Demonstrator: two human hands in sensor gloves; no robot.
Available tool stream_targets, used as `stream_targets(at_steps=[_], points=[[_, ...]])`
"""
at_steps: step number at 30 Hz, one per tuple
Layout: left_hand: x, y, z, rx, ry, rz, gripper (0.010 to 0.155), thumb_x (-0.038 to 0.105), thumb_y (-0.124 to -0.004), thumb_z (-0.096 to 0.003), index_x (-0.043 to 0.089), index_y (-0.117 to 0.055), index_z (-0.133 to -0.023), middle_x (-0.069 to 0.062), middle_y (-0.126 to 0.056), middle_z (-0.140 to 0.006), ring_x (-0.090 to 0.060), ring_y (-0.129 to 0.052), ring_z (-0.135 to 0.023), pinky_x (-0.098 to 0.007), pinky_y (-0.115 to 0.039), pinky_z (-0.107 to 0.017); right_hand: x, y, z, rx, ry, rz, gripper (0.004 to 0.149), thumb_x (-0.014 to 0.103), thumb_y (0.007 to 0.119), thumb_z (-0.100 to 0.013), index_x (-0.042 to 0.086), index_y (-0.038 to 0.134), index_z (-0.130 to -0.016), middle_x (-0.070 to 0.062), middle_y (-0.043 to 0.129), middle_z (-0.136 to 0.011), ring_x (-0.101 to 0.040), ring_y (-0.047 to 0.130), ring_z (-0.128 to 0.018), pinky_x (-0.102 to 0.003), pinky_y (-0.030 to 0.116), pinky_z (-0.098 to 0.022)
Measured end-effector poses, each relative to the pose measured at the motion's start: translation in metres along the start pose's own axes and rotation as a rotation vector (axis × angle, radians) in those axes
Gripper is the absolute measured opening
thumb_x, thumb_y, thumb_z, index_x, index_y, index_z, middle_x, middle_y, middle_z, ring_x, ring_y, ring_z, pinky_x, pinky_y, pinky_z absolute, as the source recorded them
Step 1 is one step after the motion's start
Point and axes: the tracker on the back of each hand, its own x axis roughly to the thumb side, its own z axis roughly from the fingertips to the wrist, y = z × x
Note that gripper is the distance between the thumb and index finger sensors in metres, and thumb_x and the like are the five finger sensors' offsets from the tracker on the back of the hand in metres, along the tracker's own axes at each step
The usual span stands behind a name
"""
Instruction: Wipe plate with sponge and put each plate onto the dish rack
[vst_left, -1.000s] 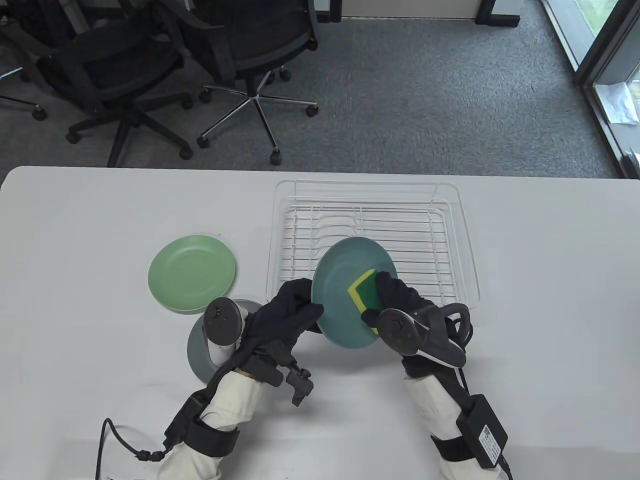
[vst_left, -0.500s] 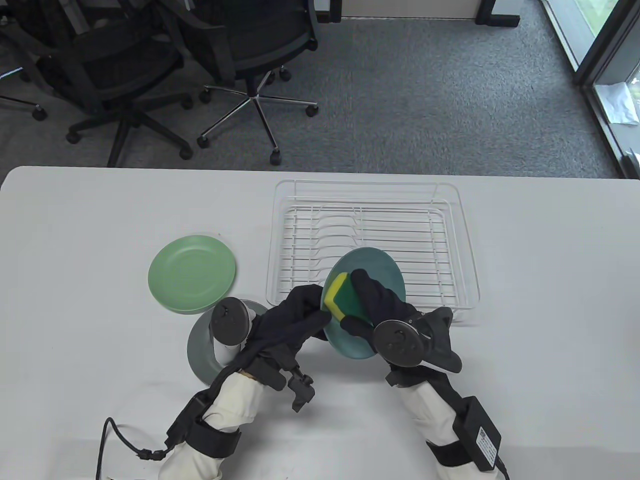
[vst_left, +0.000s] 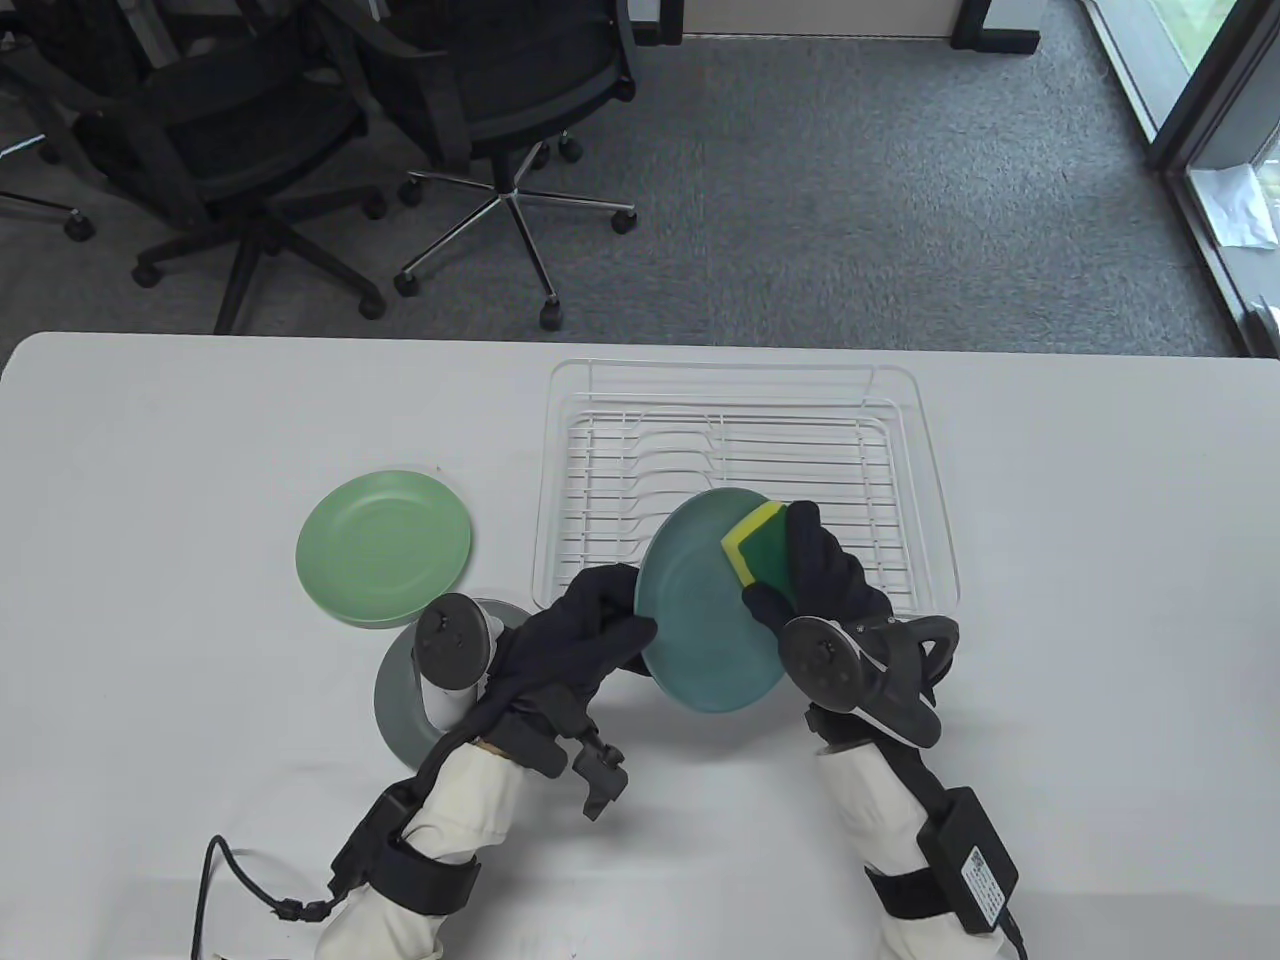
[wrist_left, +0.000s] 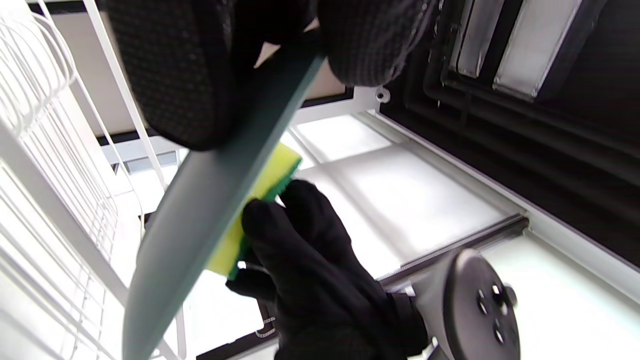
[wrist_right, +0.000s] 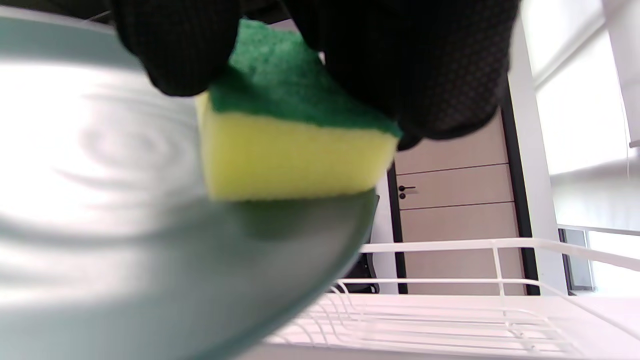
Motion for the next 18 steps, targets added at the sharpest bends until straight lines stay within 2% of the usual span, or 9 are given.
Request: stream_targets(at_steps=[4, 7, 10, 13, 18], points=[[-0.005, 0.011, 0.002, 0.1, 0.036, 0.02, 0.059, 0.028, -0.079, -0.0548, -0.006, -0.06, -0.099, -0.036, -0.079, -0.094, -0.046, -0.099, -0.073, -0.033, -0.097, -0.043, -0.006, -0.007, 0.001, -0.03, 0.025, -0.067, 0.082, 0.041, 0.075, -0.054, -0.005, 0.041, -0.113, -0.029, 0.075, -0.098, -0.042, 0.088, -0.075, -0.047, 0.082, -0.052], [-0.008, 0.019, 0.004, 0.18, 0.058, 0.051, 0.068, 0.026, -0.077, -0.0554, -0.012, -0.05, -0.105, -0.036, -0.076, -0.095, -0.047, -0.098, -0.074, -0.034, -0.097, -0.044, -0.01, -0.009, 0.002, -0.042, 0.043, -0.123, 0.082, 0.041, 0.074, -0.055, -0.006, 0.04, -0.113, -0.029, 0.074, -0.098, -0.042, 0.088, -0.075, -0.047, 0.082, -0.052], [-0.01, 0.027, 0.006, 0.242, 0.073, 0.106, 0.069, 0.023, -0.074, -0.0566, -0.015, -0.044, -0.106, -0.038, -0.073, -0.095, -0.048, -0.096, -0.075, -0.035, -0.096, -0.046, -0.013, -0.01, 0.002, -0.051, 0.067, -0.212, 0.08, 0.039, 0.072, -0.056, -0.008, 0.039, -0.113, -0.031, 0.073, -0.099, -0.044, 0.087, -0.076, -0.048, 0.082, -0.052], [-0.011, 0.033, 0.008, 0.283, 0.081, 0.163, 0.069, 0.021, -0.072, -0.0571, -0.016, -0.042, -0.106, -0.039, -0.072, -0.096, -0.048, -0.095, -0.076, -0.034, -0.096, -0.047, -0.018, -0.01, 0.001, -0.031, 0.089, -0.356, 0.077, 0.033, 0.07, -0.058, -0.009, 0.037, -0.113, -0.035, 0.069, -0.1, -0.048, 0.084, -0.078, -0.05, 0.081, -0.054], [-0.01, 0.033, 0.009, 0.299, 0.095, 0.289, 0.068, 0.02, -0.071, -0.0577, -0.018, -0.04, -0.105, -0.039, -0.07, -0.097, -0.047, -0.094, -0.078, -0.034, -0.096, -0.049, -0.022, -0.002, -0.001, 0.064, 0.086, -0.655, 0.075, 0.031, 0.068, -0.06, -0.012, 0.035, -0.112, -0.038, 0.067, -0.1, -0.05, 0.083, -0.078, -0.05, 0.081, -0.054]])
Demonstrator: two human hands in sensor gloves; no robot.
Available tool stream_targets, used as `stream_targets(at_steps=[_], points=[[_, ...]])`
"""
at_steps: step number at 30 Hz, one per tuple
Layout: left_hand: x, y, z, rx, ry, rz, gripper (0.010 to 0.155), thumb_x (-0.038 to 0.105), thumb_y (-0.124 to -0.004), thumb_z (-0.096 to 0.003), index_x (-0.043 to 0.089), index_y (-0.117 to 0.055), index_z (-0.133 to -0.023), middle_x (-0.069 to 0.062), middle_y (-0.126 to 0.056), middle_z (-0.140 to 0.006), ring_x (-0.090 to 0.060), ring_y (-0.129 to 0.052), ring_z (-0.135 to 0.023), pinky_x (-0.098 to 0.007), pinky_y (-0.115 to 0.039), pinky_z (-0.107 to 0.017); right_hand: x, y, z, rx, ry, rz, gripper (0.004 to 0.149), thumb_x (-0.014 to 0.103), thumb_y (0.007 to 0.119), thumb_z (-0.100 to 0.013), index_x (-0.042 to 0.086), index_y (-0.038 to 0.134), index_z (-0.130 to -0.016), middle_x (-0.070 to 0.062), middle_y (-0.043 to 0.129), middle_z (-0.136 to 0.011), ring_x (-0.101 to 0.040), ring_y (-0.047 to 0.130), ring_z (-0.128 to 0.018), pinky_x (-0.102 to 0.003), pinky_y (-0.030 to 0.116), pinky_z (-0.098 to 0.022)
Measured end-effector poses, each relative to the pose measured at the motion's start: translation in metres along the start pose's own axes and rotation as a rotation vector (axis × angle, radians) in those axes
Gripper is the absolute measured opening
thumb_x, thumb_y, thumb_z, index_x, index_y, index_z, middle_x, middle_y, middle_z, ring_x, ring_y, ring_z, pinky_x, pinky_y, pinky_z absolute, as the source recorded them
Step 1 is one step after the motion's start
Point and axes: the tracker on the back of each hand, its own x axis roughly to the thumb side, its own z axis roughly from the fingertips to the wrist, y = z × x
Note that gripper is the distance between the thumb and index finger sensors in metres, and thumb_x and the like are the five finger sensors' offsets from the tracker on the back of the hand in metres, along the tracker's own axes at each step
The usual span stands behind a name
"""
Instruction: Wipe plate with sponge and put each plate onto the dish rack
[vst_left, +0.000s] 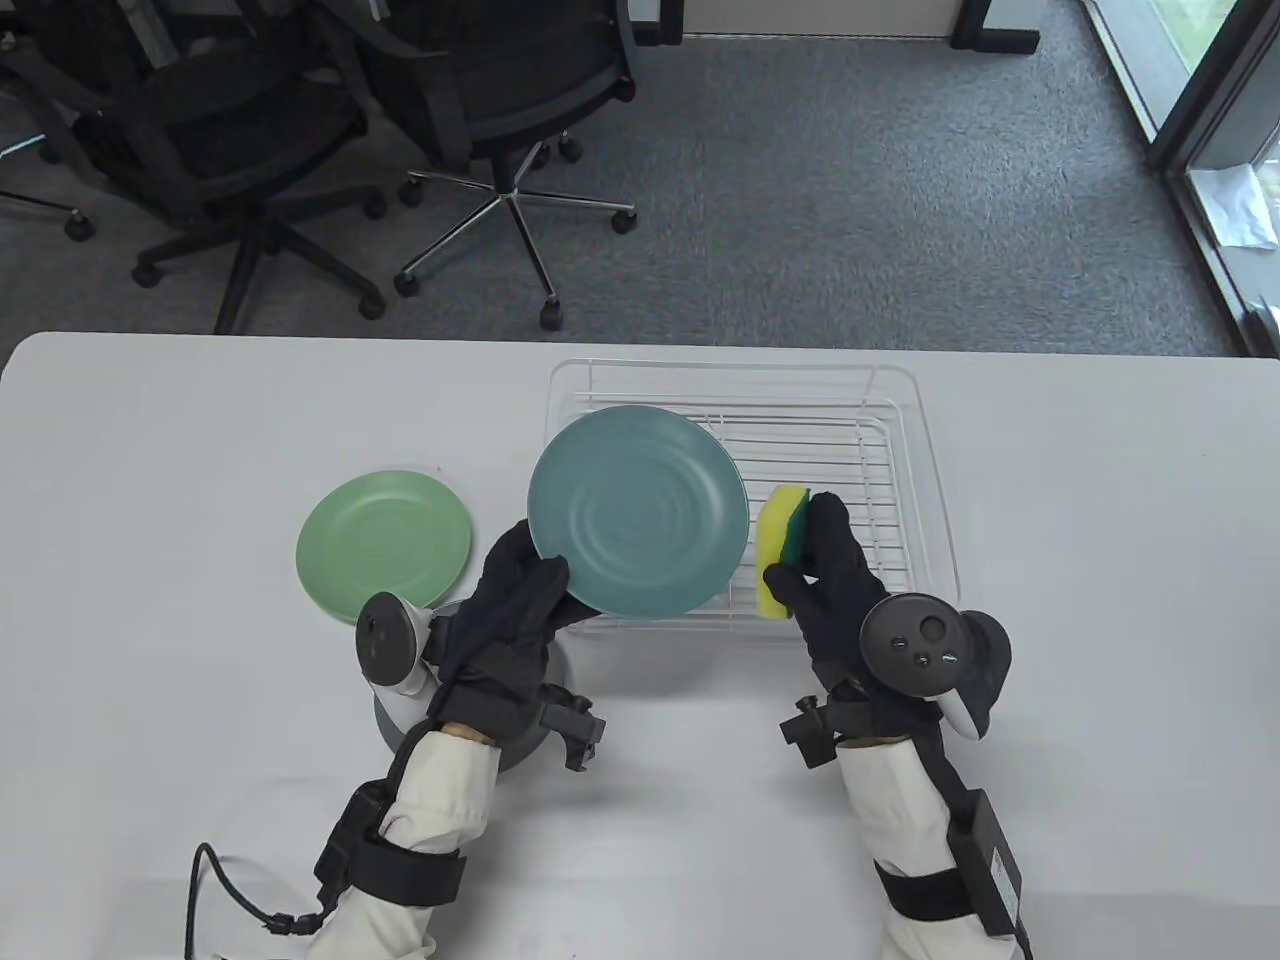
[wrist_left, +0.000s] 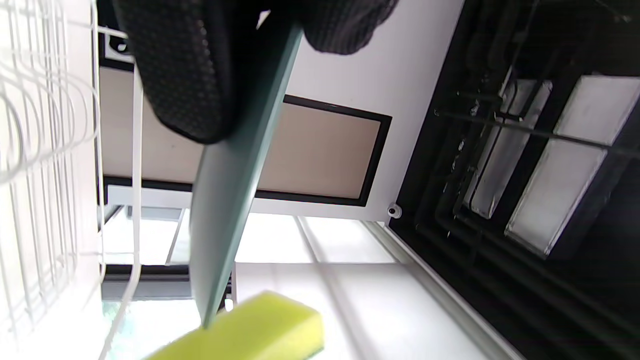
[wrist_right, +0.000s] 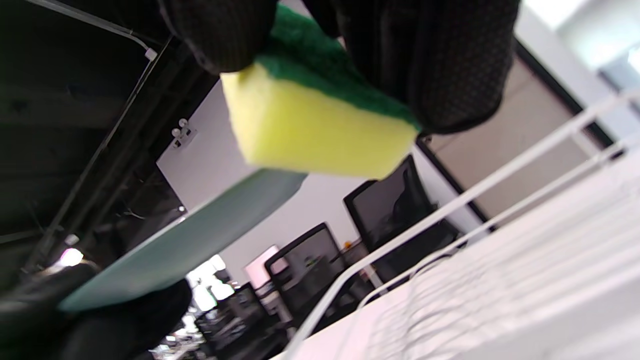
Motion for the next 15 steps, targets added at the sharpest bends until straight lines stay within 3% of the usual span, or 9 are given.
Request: stream_targets(at_steps=[9, 15], points=[[-0.009, 0.0, -0.001, -0.018, 0.081, 0.067, 0.065, 0.016, -0.07, -0.0569, -0.02, -0.044, -0.104, -0.039, -0.075, -0.093, -0.043, -0.099, -0.074, -0.03, -0.097, -0.046, -0.015, 0.002, -0.002, 0.055, -0.01, -0.48, 0.076, 0.033, 0.063, -0.063, -0.014, 0.027, -0.111, -0.038, 0.062, -0.101, -0.048, 0.081, -0.08, -0.047, 0.08, -0.057], [-0.014, -0.001, -0.001, -0.044, 0.155, -0.085, 0.06, 0.018, -0.072, -0.0568, -0.02, -0.057, -0.1, -0.027, -0.094, -0.074, -0.023, -0.11, -0.046, -0.015, -0.098, -0.024, -0.015, 0.002, -0.001, 0.03, -0.043, -0.605, 0.076, 0.034, 0.062, -0.065, -0.012, 0.025, -0.112, -0.037, 0.06, -0.102, -0.046, 0.08, -0.082, -0.045, 0.079, -0.059]])
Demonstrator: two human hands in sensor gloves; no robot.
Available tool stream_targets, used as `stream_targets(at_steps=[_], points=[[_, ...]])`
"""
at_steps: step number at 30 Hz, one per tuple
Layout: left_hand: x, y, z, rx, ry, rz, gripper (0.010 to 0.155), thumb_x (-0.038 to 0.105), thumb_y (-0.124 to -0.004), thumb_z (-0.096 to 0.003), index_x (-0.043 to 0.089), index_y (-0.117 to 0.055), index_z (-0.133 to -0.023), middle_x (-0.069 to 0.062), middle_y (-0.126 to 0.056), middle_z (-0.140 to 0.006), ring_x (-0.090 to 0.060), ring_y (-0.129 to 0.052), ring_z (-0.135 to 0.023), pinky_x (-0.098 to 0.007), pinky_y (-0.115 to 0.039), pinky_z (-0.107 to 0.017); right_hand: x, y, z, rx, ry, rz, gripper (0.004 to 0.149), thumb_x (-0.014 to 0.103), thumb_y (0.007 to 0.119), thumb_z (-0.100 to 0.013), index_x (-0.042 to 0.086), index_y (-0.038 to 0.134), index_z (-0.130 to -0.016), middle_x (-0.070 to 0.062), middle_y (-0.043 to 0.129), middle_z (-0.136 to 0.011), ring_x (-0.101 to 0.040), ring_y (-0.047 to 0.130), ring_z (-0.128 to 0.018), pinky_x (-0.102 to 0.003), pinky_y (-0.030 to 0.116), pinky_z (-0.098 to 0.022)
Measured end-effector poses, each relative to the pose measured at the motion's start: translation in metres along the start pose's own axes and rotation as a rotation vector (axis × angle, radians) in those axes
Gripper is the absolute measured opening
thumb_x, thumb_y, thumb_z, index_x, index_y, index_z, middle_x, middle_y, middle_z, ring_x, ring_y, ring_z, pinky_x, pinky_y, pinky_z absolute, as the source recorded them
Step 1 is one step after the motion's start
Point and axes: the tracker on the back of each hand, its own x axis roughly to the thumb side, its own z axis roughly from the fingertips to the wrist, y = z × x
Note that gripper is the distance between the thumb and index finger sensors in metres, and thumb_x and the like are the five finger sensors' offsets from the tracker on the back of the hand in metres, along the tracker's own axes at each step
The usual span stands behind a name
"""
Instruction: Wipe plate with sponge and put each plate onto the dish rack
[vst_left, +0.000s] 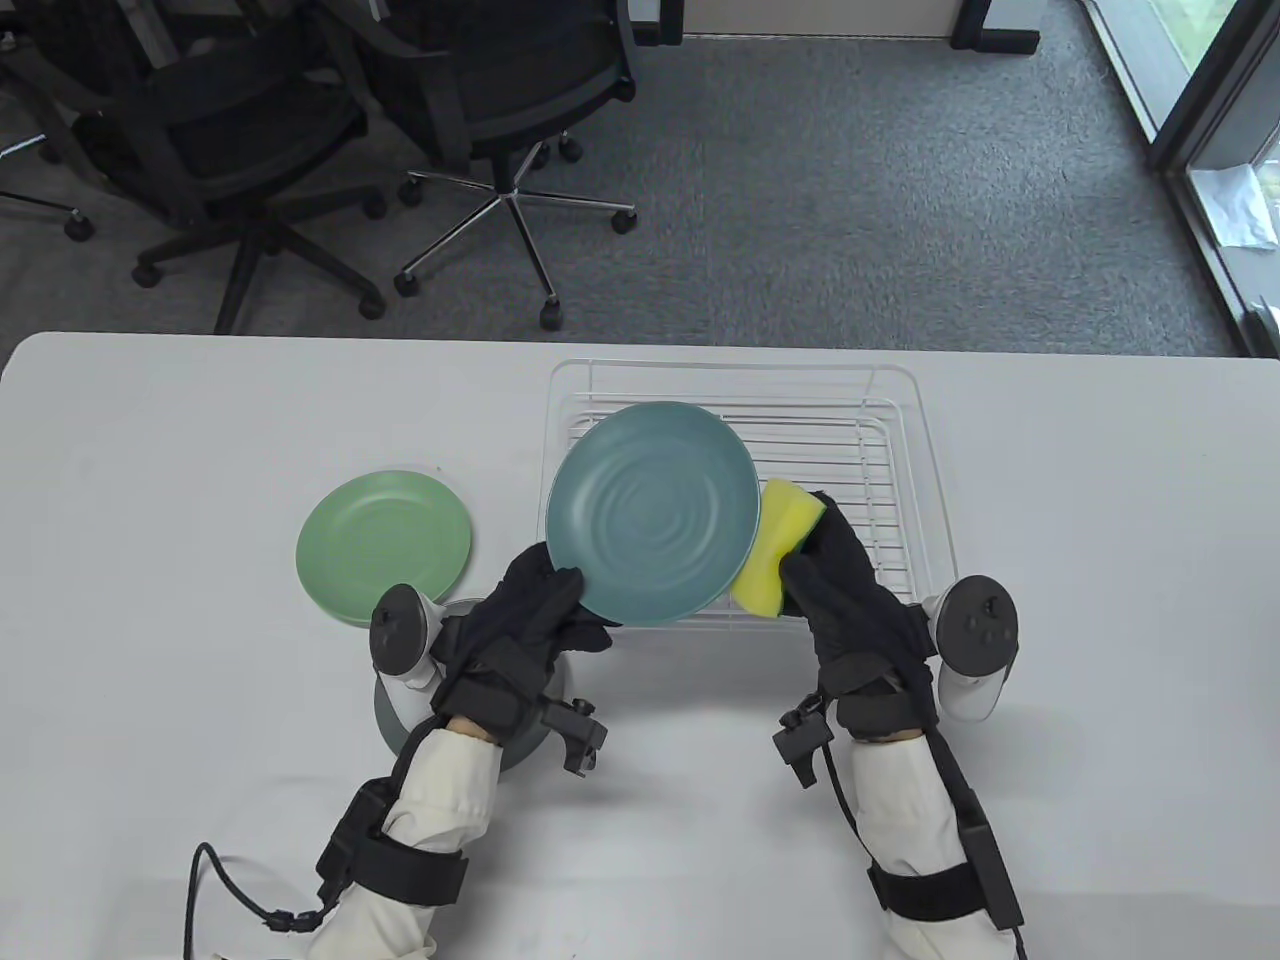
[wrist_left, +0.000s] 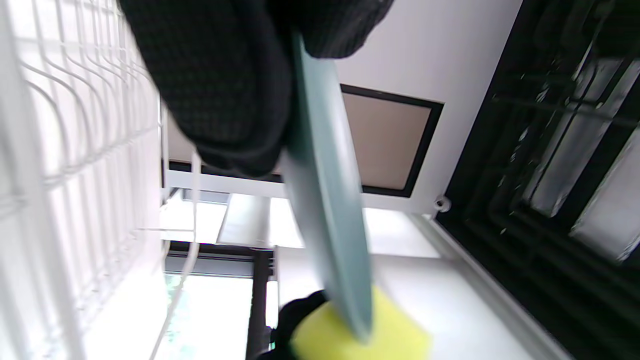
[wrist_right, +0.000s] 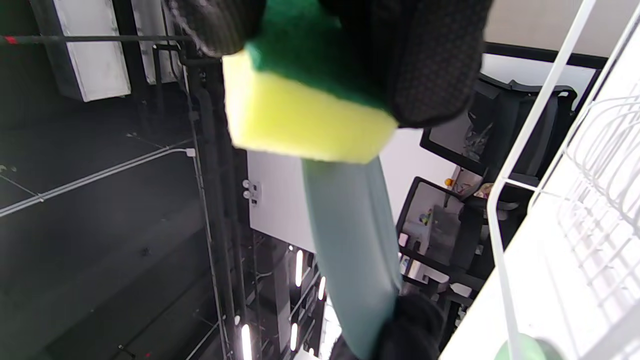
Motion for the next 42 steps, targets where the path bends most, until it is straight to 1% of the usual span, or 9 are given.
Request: stream_targets(at_steps=[3, 7, 16, 22, 27, 29, 32, 38, 42], points=[[-0.002, -0.003, 0.0, -0.027, 0.026, -0.032, 0.059, 0.019, -0.071, -0.0575, -0.021, -0.058, -0.099, -0.021, -0.095, -0.069, -0.019, -0.108, -0.04, -0.014, -0.095, -0.02, 0.001, 0.0, 0.001, -0.026, -0.014, 0.02, 0.074, 0.034, 0.061, -0.065, -0.009, 0.025, -0.114, -0.036, 0.059, -0.103, -0.046, 0.079, -0.083, -0.045, 0.079, -0.06], [-0.005, -0.002, -0.001, -0.034, 0.058, -0.038, 0.058, 0.017, -0.071, -0.0571, -0.022, -0.058, -0.098, -0.022, -0.095, -0.067, -0.02, -0.107, -0.037, -0.014, -0.094, -0.017, -0.002, -0.002, 0.001, -0.055, -0.017, 0.007, 0.072, 0.034, 0.061, -0.065, -0.003, 0.026, -0.115, -0.036, 0.059, -0.104, -0.046, 0.079, -0.083, -0.045, 0.079, -0.06], [-0.004, -0.005, -0.002, -0.087, 0.077, -0.098, 0.055, 0.015, -0.072, -0.0561, -0.019, -0.064, -0.098, -0.023, -0.097, -0.062, -0.019, -0.107, -0.032, -0.012, -0.093, -0.014, -0.008, -0.005, 0.001, -0.062, -0.012, -0.058, 0.065, 0.034, 0.059, -0.066, 0.007, 0.03, -0.117, -0.035, 0.061, -0.105, -0.045, 0.08, -0.084, -0.045, 0.079, -0.06], [-0.005, -0.006, -0.002, -0.124, 0.104, -0.135, 0.052, 0.016, -0.073, -0.056, -0.017, -0.071, -0.096, -0.021, -0.099, -0.058, -0.017, -0.106, -0.027, -0.011, -0.091, -0.009, -0.014, -0.004, -0.001, -0.037, -0.006, -0.117, 0.057, 0.033, 0.055, -0.068, 0.014, 0.035, -0.118, -0.033, 0.059, -0.107, -0.046, 0.076, -0.086, -0.048, 0.076, -0.061], [-0.004, -0.009, -0.003, -0.166, 0.108, -0.193, 0.051, 0.017, -0.074, -0.0559, -0.014, -0.074, -0.096, -0.02, -0.099, -0.056, -0.017, -0.105, -0.026, -0.011, -0.09, -0.008, -0.018, -0.003, -0.001, -0.041, 0.0, -0.11, 0.057, 0.034, 0.055, -0.068, 0.014, 0.036, -0.118, -0.033, 0.06, -0.107, -0.046, 0.077, -0.085, -0.049, 0.076, -0.06], [-0.004, -0.01, -0.003, -0.182, 0.11, -0.208, 0.05, 0.017, -0.074, -0.056, -0.013, -0.075, -0.096, -0.019, -0.099, -0.056, -0.017, -0.105, -0.025, -0.011, -0.089, -0.008, -0.021, -0.001, -0.002, -0.011, 0.001, -0.137, 0.057, 0.037, 0.054, -0.069, 0.014, 0.036, -0.118, -0.033, 0.061, -0.106, -0.046, 0.078, -0.084, -0.048, 0.076, -0.06], [-0.004, -0.013, -0.003, -0.21, 0.113, -0.222, 0.05, 0.017, -0.074, -0.0559, -0.012, -0.076, -0.096, -0.019, -0.099, -0.056, -0.017, -0.104, -0.025, -0.011, -0.089, -0.008, -0.027, 0.007, -0.004, 0.041, 0.028, -0.183, 0.058, 0.036, 0.054, -0.069, 0.013, 0.034, -0.118, -0.034, 0.061, -0.107, -0.047, 0.077, -0.084, -0.049, 0.076, -0.06], [-0.004, -0.019, -0.003, -0.257, 0.1, -0.208, 0.05, 0.018, -0.074, -0.056, -0.01, -0.076, -0.097, -0.019, -0.099, -0.057, -0.018, -0.104, -0.026, -0.012, -0.088, -0.008, -0.032, 0.021, -0.005, 0.083, 0.05, -0.155, 0.06, 0.036, 0.053, -0.069, 0.009, 0.032, -0.118, -0.034, 0.063, -0.105, -0.047, 0.078, -0.083, -0.049, 0.076, -0.06], [-0.002, -0.025, -0.003, -0.318, 0.088, -0.211, 0.048, 0.018, -0.074, -0.0558, -0.006, -0.078, -0.097, -0.019, -0.099, -0.057, -0.019, -0.104, -0.026, -0.012, -0.089, -0.008, -0.036, 0.03, -0.006, 0.125, 0.065, -0.137, 0.059, 0.035, 0.054, -0.068, 0.008, 0.035, -0.118, -0.035, 0.064, -0.104, -0.047, 0.08, -0.082, -0.049, 0.077, -0.058]])
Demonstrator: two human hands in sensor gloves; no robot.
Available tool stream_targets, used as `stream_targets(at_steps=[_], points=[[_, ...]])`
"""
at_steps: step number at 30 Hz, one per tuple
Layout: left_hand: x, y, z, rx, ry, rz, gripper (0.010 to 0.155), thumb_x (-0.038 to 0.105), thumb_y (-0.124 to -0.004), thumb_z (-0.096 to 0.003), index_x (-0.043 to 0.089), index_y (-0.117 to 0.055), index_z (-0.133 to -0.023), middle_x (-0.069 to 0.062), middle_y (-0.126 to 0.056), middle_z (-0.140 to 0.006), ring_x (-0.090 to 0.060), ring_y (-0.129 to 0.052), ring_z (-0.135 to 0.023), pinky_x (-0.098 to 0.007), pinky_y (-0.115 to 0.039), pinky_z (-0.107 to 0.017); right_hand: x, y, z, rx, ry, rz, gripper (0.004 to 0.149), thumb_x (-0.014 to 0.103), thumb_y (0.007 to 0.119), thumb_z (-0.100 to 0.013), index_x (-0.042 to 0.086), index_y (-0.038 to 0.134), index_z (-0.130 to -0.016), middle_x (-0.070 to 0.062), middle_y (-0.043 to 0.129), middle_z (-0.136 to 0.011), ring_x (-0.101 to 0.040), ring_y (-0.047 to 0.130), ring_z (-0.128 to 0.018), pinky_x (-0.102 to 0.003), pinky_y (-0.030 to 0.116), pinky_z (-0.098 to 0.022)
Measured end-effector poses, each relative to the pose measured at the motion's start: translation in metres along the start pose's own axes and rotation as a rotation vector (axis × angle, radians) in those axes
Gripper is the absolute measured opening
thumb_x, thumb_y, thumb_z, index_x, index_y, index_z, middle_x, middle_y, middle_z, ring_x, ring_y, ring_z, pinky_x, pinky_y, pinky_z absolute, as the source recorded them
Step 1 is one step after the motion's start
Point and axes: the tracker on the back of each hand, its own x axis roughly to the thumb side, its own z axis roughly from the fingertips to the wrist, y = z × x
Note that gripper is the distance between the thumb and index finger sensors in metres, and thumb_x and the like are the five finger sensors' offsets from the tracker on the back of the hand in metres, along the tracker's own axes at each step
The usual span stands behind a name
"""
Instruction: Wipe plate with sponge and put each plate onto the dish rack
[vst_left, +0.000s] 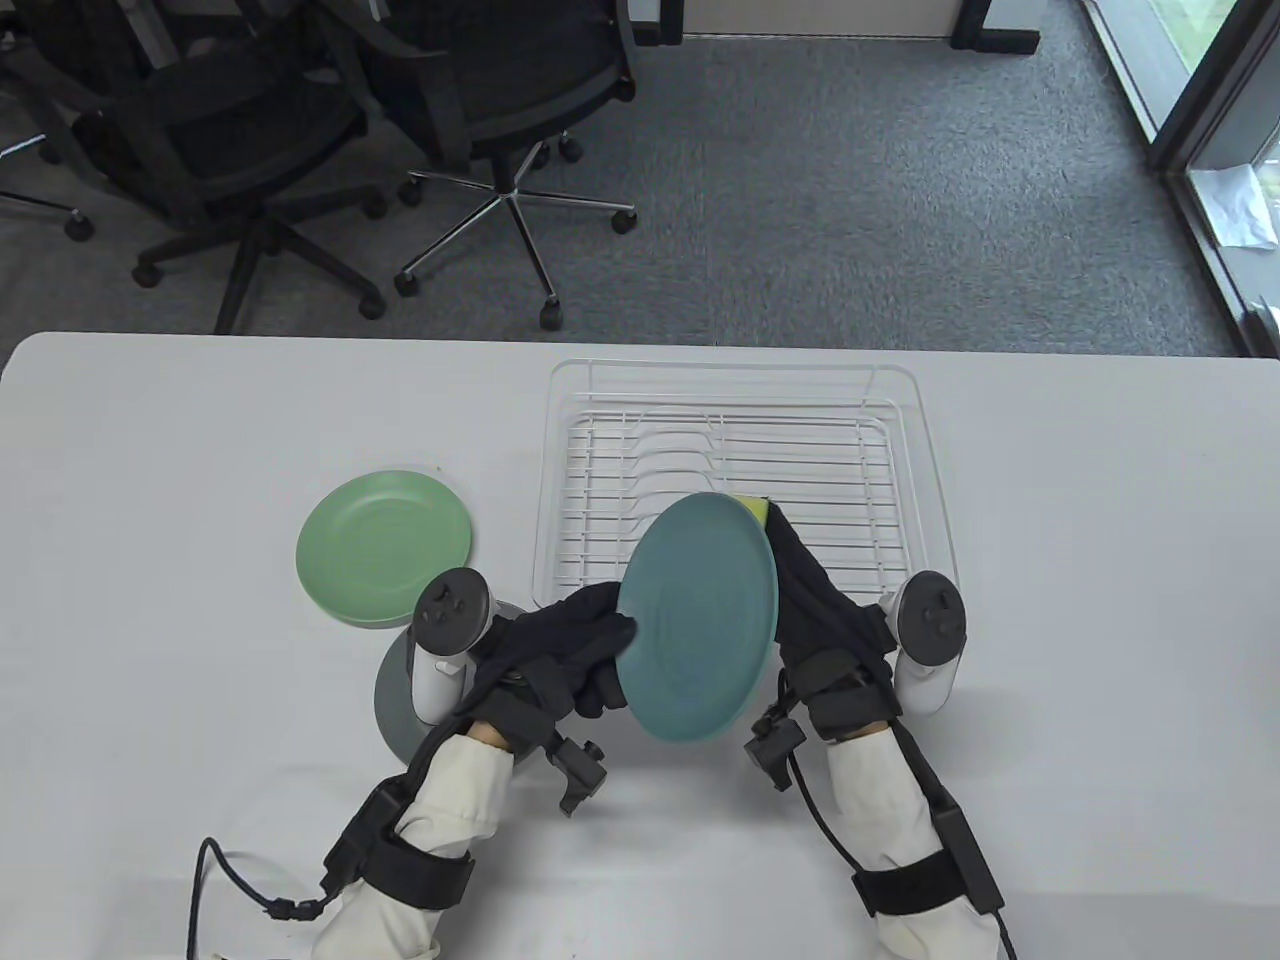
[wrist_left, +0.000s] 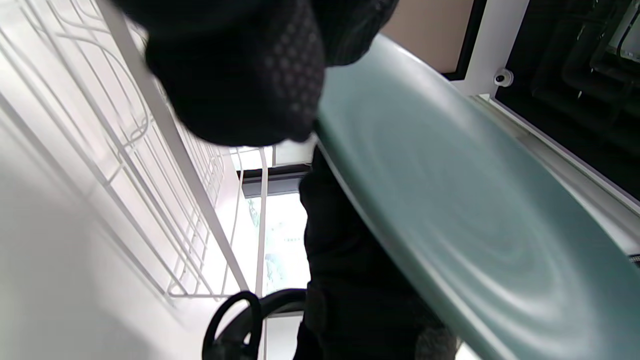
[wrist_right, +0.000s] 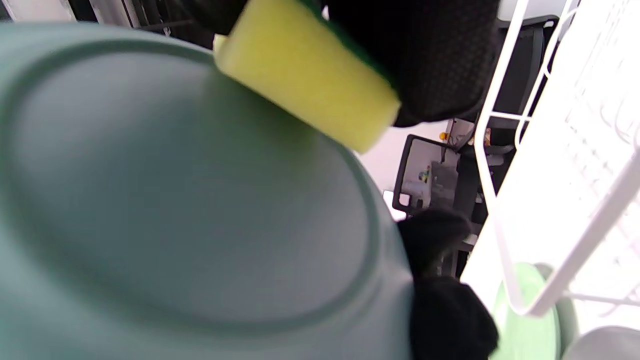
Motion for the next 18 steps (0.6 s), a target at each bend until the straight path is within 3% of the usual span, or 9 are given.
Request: stream_targets(at_steps=[7, 18], points=[[0.006, -0.003, 0.001, -0.006, -0.033, 0.003, 0.043, 0.02, -0.075, -0.0544, -0.004, -0.085, -0.088, -0.018, -0.101, -0.056, -0.019, -0.106, -0.025, -0.011, -0.091, -0.008, -0.009, 0.022, -0.004, 0.117, 0.027, 0.035, 0.061, 0.033, 0.056, -0.067, 0.005, 0.035, -0.117, -0.036, 0.066, -0.102, -0.048, 0.08, -0.08, -0.05, 0.077, -0.057], [0.006, 0.003, 0.005, 0.125, -0.044, 0.009, 0.04, 0.022, -0.077, -0.0522, -0.004, -0.09, -0.08, -0.018, -0.103, -0.052, -0.019, -0.109, -0.023, -0.009, -0.095, -0.006, -0.006, 0.039, -0.003, 0.159, -0.008, 0.162, 0.063, 0.029, 0.059, -0.066, -0.002, 0.033, -0.115, -0.037, 0.069, -0.098, -0.047, 0.083, -0.077, -0.047, 0.08, -0.055]])
